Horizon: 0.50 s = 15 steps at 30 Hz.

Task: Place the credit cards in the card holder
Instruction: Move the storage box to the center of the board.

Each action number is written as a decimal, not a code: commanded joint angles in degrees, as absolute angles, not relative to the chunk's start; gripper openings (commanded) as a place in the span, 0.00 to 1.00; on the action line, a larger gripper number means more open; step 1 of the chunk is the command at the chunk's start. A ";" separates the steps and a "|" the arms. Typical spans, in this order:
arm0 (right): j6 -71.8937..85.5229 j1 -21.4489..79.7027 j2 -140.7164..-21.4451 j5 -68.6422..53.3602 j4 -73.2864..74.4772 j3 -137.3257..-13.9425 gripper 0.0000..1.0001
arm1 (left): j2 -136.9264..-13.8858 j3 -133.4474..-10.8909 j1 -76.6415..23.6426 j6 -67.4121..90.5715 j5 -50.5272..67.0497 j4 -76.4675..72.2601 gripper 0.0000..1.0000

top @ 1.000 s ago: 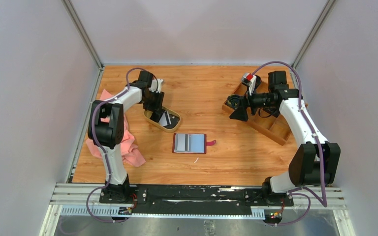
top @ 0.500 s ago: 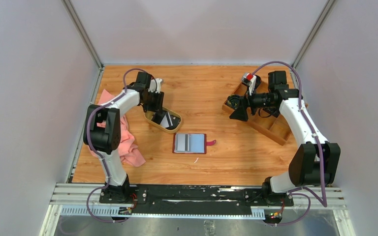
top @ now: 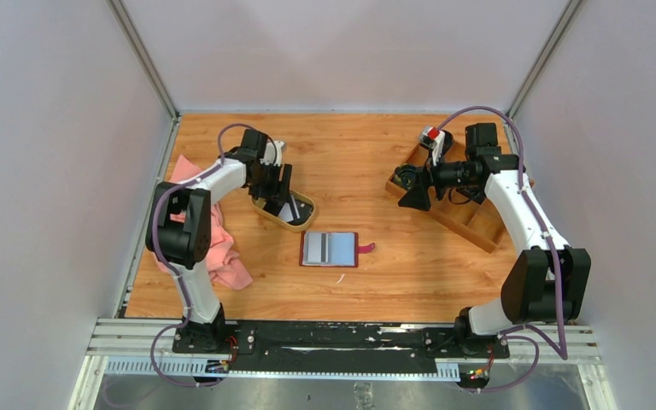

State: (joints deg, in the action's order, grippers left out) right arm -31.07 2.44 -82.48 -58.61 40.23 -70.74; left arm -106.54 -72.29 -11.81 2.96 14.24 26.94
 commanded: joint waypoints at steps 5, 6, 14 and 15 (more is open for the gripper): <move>-31.64 1.41 -83.06 -60.01 40.51 -69.87 0.89 | -105.65 -70.76 -15.29 4.15 5.93 22.90 0.74; -31.60 1.41 -82.98 -59.97 40.52 -69.87 0.89 | -105.38 -70.23 -15.29 4.40 5.70 21.88 0.74; -31.65 1.39 -82.97 -60.03 40.52 -69.81 0.89 | -104.22 -65.80 -15.29 6.93 6.22 15.41 0.69; -31.65 1.40 -82.97 -60.03 40.57 -69.86 0.89 | -103.98 -65.01 -15.41 7.22 6.62 14.48 0.70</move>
State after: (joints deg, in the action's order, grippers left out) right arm -31.07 2.44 -82.48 -58.81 40.23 -70.72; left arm -105.19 -67.96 -15.40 5.34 6.28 18.35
